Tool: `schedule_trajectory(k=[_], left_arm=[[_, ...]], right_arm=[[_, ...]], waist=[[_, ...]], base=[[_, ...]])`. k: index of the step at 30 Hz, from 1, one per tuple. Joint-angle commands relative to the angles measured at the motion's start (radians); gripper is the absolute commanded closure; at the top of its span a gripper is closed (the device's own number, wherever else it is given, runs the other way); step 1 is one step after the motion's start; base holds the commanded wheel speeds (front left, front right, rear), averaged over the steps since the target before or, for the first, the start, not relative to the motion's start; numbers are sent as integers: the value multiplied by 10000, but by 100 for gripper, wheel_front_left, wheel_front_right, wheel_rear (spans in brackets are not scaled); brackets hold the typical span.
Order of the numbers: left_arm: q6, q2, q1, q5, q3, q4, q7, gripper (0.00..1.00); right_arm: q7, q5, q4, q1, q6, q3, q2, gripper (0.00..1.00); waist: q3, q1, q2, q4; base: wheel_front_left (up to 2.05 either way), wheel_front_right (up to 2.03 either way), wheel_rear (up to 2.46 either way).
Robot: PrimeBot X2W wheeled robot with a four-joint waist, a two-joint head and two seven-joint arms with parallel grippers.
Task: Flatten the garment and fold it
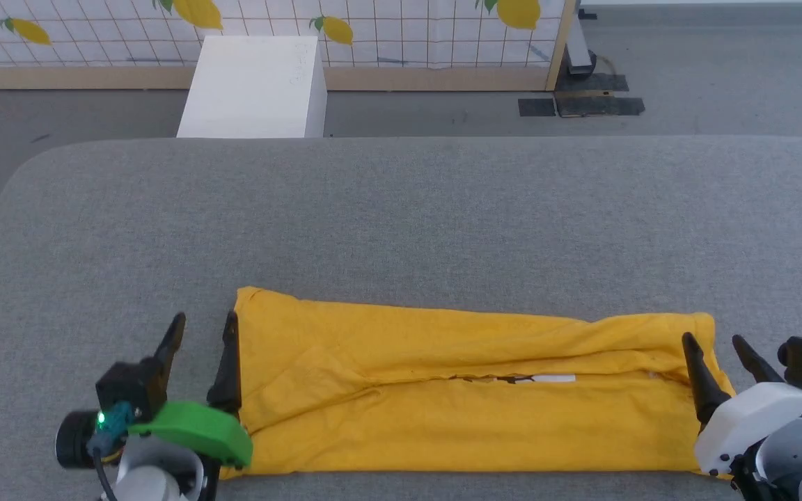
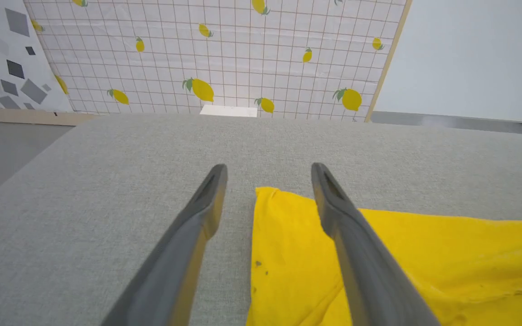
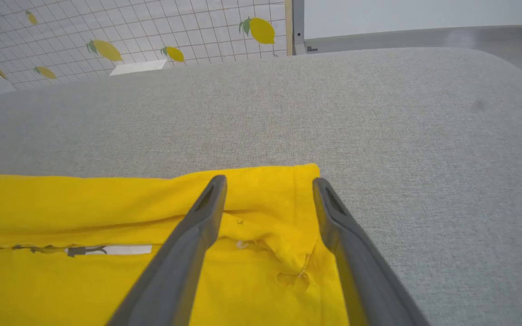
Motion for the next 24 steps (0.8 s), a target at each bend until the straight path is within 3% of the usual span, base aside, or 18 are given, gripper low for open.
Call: schedule_trajectory(k=[1,10,18,24], left_arm=[[98,-149,-333,226,138,91,-91,0],[-168,-951,-1139,1447,1233,213,-114,0],[-529,-1375,-1623,1845,1808,868,-115,0],[-792,-1633,-1689,2023,2039,1185,-115,0]], right_arm=[[-253,-55,-41,76,-15,-135,147,0],[-579,-262,981,-701,-15,-803,479,0],[1209,-381,3213,-1948,-15,-1240,486,0],[2774,-921,4142,-2269,-15,-1190,487,0]], waist=[[-71,1,0,-16],[-127,1,0,-166],[-47,1,0,-239],[-22,1,0,-181]], base=[[0,0,0],[0,0,0],[0,0,0],[0,0,0]])
